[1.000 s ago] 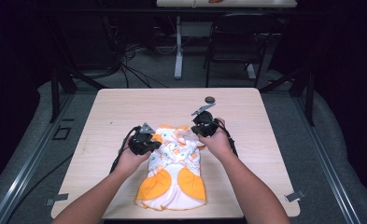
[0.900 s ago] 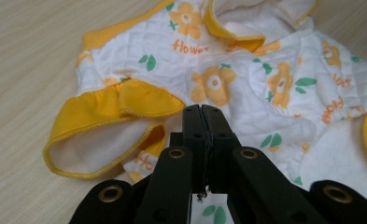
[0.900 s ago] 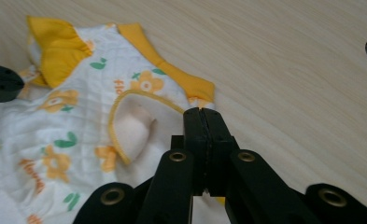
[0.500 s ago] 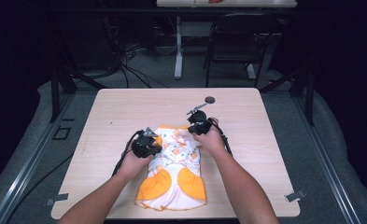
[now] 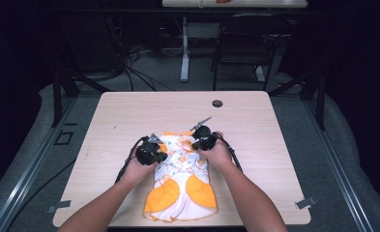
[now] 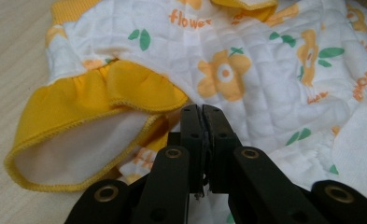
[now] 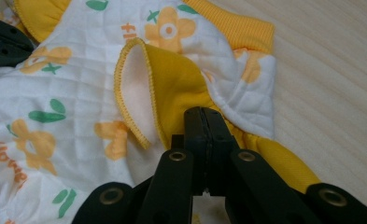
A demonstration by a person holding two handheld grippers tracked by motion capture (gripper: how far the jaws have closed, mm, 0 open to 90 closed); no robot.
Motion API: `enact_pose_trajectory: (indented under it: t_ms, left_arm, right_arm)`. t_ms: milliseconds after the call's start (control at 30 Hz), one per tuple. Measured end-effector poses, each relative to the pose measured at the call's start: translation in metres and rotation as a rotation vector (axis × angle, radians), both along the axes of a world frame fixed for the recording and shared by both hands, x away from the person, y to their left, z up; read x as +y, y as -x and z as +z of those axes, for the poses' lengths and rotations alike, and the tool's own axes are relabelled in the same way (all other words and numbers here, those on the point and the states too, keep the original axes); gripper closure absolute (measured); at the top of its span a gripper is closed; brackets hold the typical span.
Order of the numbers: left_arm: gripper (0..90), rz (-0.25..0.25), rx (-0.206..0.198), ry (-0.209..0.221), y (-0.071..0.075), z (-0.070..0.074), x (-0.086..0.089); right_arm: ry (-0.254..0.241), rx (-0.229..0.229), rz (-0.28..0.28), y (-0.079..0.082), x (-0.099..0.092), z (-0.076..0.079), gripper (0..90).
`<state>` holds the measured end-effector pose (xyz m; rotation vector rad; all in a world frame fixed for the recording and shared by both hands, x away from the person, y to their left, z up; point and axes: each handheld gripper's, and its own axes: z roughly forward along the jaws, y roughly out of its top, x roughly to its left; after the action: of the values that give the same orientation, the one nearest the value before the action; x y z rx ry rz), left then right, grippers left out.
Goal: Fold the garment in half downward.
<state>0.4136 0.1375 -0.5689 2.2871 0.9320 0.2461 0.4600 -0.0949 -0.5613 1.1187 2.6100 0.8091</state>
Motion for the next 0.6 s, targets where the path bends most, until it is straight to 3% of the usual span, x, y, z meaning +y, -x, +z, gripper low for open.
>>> enact_pose_trajectory:
  t_ms: [67, 200, 267, 367, 433, 500, 600]
  left_arm:
    - [86.6, 0.002, -0.005, -0.004, -0.003, 0.002, 0.001]
    - [86.3, 0.011, -0.015, 0.01, -0.009, 0.009, 0.002]
    - [86.3, 0.02, -0.021, 0.014, -0.013, 0.013, 0.002]
    - [85.8, 0.04, -0.038, 0.018, -0.022, 0.02, 0.003]
    - [85.0, 0.049, -0.048, 0.02, -0.027, 0.023, 0.003]
    - [83.4, 0.058, -0.056, 0.017, -0.033, 0.025, 0.005]
    - [81.1, 0.083, -0.059, 0.004, -0.04, 0.025, 0.008]
  right_arm:
    - [0.018, 0.01, 0.013, 0.0, 0.0, 0.002, 89.5]
    - [-0.008, -0.002, 0.002, 0.001, -0.001, 0.006, 88.6]
    - [-0.044, -0.026, -0.027, 0.0, -0.002, 0.008, 88.5]
    - [-0.037, -0.036, -0.05, -0.006, -0.007, 0.013, 88.1]
    - [-0.067, -0.055, -0.087, -0.011, -0.009, 0.012, 86.5]
    - [-0.043, -0.046, -0.089, -0.015, -0.01, 0.014, 82.5]
    - [-0.064, -0.043, -0.098, -0.02, -0.01, 0.013, 80.0]
